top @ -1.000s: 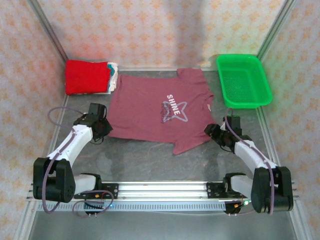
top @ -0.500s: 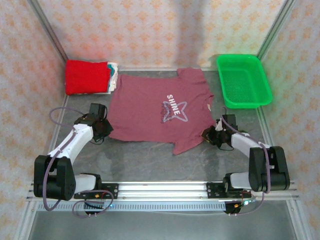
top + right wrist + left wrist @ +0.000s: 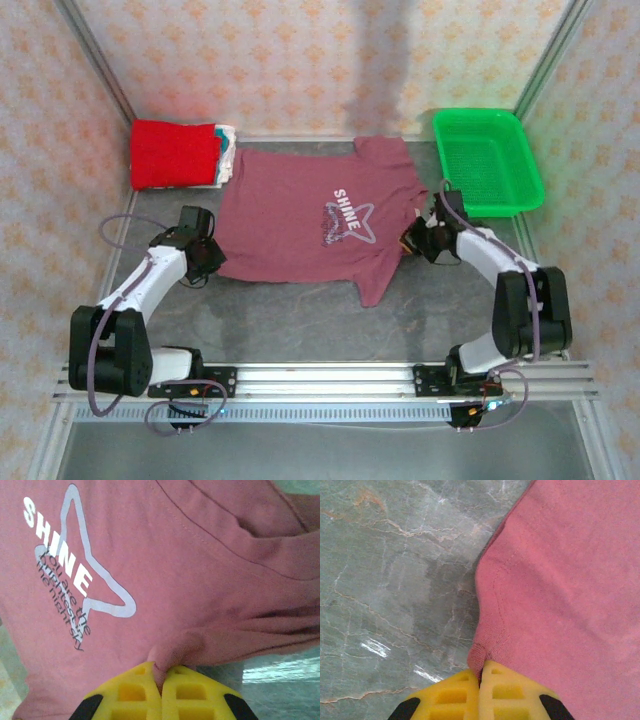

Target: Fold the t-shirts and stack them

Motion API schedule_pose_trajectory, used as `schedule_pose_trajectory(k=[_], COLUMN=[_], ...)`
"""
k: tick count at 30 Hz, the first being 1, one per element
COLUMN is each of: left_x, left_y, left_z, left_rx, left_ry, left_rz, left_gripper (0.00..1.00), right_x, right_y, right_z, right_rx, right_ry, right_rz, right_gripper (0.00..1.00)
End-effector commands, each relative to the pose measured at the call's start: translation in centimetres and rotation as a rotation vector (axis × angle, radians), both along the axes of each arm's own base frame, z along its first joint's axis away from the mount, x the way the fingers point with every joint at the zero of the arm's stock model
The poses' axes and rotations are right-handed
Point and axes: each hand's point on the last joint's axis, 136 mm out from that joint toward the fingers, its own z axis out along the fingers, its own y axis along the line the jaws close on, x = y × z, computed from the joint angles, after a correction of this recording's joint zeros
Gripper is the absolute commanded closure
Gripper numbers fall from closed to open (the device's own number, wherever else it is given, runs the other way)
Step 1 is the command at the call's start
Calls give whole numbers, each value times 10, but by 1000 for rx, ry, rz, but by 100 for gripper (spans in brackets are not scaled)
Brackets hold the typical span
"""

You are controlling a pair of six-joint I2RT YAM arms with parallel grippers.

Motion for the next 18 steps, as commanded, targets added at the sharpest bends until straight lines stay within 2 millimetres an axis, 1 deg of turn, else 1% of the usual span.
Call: schedule_pose_trajectory(k=[1, 3, 6, 8, 9, 11, 13, 15, 18], left_x=[8, 10, 10, 11, 10, 10, 10, 10, 9], left_y=[3, 3, 3, 3, 3, 4, 5, 6, 8], left_z=[6, 5, 4, 3, 2, 1, 0, -1, -3], left_rx=[5, 6, 8, 7, 6, 8, 8, 9, 10], left_ry=[-7, -2, 1, 2, 5, 10, 12, 15, 19], left_rz=[1, -1, -3, -5, -6, -6, -7, -8, -6], left_gripper=[100, 100, 100, 100, 100, 100, 100, 100, 100], right_x=[12, 27, 58, 76, 83, 93, 99, 99, 84], right_y=[13, 28, 50, 63, 74, 93, 108, 111, 89], right_z=[-6, -5, 8, 11, 15, 17, 27, 40, 59], right_rx=[-18, -12, -3, 3, 20, 59, 94, 98, -12], right_ry=[90, 104, 45, 17, 13, 15, -14, -66, -148], right_rz=[-58, -63, -83, -87, -68, -30, 19, 70, 110], right_gripper=[100, 100, 100, 91, 86, 83, 77, 72, 65])
